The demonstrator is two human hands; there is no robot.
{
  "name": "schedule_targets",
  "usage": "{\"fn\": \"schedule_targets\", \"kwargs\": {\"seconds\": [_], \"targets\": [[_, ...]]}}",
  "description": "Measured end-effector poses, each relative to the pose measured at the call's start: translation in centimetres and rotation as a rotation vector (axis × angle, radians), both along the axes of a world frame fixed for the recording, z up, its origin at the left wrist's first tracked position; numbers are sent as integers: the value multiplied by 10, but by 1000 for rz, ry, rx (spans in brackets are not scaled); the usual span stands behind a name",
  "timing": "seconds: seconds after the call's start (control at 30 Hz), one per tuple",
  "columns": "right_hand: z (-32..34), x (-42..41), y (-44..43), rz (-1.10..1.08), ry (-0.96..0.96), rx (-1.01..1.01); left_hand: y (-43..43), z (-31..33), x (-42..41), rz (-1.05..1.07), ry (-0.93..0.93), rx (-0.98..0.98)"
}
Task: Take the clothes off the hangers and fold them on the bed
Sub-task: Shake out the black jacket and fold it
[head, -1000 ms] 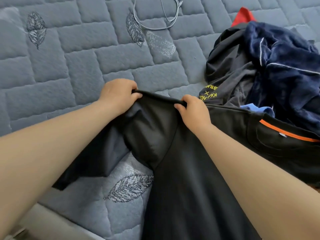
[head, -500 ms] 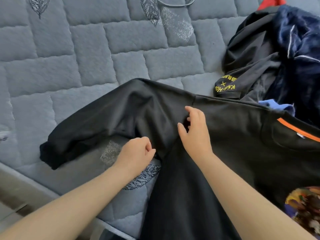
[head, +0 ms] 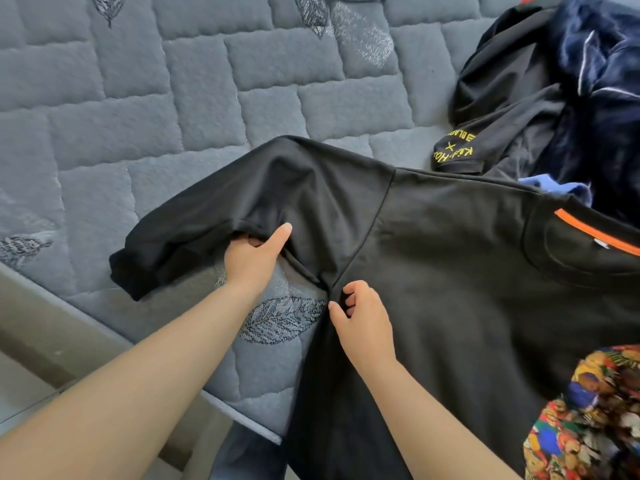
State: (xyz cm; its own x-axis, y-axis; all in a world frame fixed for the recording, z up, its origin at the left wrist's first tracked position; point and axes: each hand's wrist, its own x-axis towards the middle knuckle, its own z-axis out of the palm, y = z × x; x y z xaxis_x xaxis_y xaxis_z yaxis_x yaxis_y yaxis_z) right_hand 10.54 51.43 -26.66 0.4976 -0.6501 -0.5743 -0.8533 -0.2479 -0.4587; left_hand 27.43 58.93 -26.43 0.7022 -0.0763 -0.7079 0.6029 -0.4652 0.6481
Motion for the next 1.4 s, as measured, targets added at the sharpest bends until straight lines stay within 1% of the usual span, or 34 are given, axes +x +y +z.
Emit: {"fn": "schedule_targets", "kwargs": {"seconds": [0.07,0.17,0.23,0.3,0.4,0.47,0.53,0.6,0.67,0.7,0.77,0.8,0.83,0.87,0.9,0.97,1.0,1.03,1.13,1.23,1.4], "targets": [[4,8,-4,9,-32,-28,0,7,3,77,2,-42],[13,28,-15,6,-105,-41,3,21,7,351,102,-246],[22,48,-22,13,-148,-47,11,28,11,477,127,-346],[32,71,-29,42,-195,-78,19,33,18,542,123,-378],[47,113,-37,150,-270,-158,32,34,37,575,56,-279],[53,145,-40,265,-298,-190,41,36,51,451,-82,-110],[54,179,-41,384,-299,-218,53,33,61,219,-256,49],[50,210,-42,498,-255,-244,66,33,68,14,-426,135],[41,236,-42,605,-128,-225,75,34,79,-137,-625,143],[36,245,-42,629,-54,-184,78,35,87,-197,-719,123],[27,257,-41,600,32,-88,85,35,106,-261,-819,53],[23,261,-41,584,42,-79,89,32,114,-264,-816,12],[21,264,-40,587,43,-108,93,27,120,-244,-758,-18],[19,265,-39,599,42,-159,96,21,124,-192,-646,-19],[19,267,-36,610,43,-206,99,15,126,-110,-475,-19],[17,268,-30,612,51,-239,102,0,128,80,-138,-42],[16,267,-27,611,51,-237,103,-6,127,137,-36,-30],[15,265,-23,607,40,-239,105,-12,126,159,23,-10],[14,254,-13,552,-58,-235,106,-16,117,122,103,-12],[18,228,-8,498,-149,-205,104,-14,99,-7,145,-8],[24,160,-17,396,-157,-193,81,0,68,-185,109,-46]]}}
